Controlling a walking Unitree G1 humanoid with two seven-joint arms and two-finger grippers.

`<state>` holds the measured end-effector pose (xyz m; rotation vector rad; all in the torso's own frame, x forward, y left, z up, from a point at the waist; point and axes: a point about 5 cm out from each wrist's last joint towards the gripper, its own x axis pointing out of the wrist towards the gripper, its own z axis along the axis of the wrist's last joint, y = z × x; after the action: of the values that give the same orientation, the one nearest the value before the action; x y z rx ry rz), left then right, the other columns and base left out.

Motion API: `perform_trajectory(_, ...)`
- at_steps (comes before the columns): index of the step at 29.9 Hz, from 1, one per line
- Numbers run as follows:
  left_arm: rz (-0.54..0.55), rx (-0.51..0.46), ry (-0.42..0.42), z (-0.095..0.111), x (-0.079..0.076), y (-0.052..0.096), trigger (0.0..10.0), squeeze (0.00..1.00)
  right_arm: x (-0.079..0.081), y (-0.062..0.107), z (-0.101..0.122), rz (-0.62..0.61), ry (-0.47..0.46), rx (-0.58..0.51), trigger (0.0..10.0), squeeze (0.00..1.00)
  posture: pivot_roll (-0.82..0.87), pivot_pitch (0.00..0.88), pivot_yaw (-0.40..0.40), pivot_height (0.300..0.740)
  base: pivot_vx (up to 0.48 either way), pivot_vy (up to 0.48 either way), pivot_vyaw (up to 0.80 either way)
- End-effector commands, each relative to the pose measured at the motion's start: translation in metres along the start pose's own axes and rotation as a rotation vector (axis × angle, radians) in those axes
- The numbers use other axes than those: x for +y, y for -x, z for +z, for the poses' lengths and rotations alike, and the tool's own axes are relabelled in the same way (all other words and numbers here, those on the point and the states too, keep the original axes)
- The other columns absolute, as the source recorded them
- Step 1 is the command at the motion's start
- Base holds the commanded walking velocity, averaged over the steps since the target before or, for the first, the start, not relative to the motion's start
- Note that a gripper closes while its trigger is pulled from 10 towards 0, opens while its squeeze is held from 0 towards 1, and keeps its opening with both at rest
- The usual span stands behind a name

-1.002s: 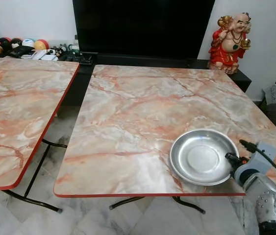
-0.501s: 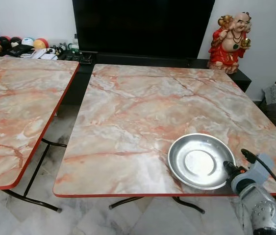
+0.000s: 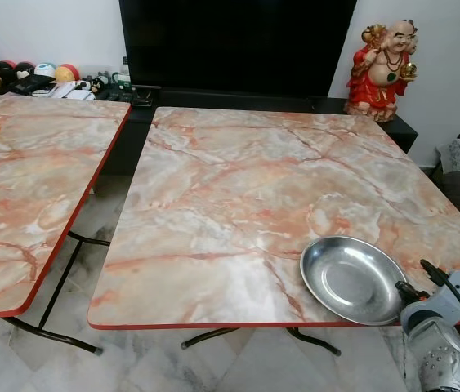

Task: Setting the table

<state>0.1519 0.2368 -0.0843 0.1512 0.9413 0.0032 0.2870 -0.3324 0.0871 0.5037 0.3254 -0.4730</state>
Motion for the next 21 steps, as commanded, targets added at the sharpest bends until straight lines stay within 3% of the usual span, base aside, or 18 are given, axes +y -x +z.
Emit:
perform_trajectory(1, -0.001, 0.014, -0.009, -0.004, 0.0, 0.001, 10.0, 0.0, 0.007, 0.0, 0.012, 0.009, -0.018, -0.063, 10.0, 0.0, 0.08, 0.04, -0.07, 0.74, 0.0, 0.0, 0.0)
perform_trajectory(7, -0.003, 0.014, -0.007, -0.004, -0.001, 0.001, 10.0, 0.0, 0.022, -0.002, 0.003, 0.038, -0.016, -0.06, 10.0, 0.0, 0.09, 0.038, -0.074, 0.74, 0.0, 0.0, 0.0)
perform_trajectory(9, -0.002, 0.013, -0.005, -0.004, -0.001, 0.001, 10.0, 0.0, 0.028, -0.001, 0.008, 0.075, -0.025, -0.126, 10.0, 0.0, 0.09, 0.038, -0.076, 0.74, 0.0, 0.0, 0.0)
perform_trajectory(11, 0.0, 0.014, -0.002, -0.005, -0.001, 0.001, 10.0, 0.0, 0.045, 0.007, 0.021, 0.15, 0.014, -0.297, 10.0, 0.0, 0.08, 0.037, -0.076, 0.74, 0.0, 0.0, 0.0)
perform_trajectory(13, -0.001, 0.017, -0.002, -0.005, -0.001, 0.001, 10.0, 0.0, 0.055, 0.012, 0.022, 0.185, 0.024, -0.359, 10.0, 0.0, 0.08, 0.036, -0.076, 0.74, 0.0, 0.0, 0.0)
perform_trajectory(21, 0.005, 0.008, 0.008, -0.005, 0.001, 0.002, 10.0, 0.0, 0.075, 0.025, 0.008, 0.231, 0.117, -0.421, 10.0, 0.0, 0.08, 0.032, -0.073, 0.74, 0.0, 0.0, 0.0)
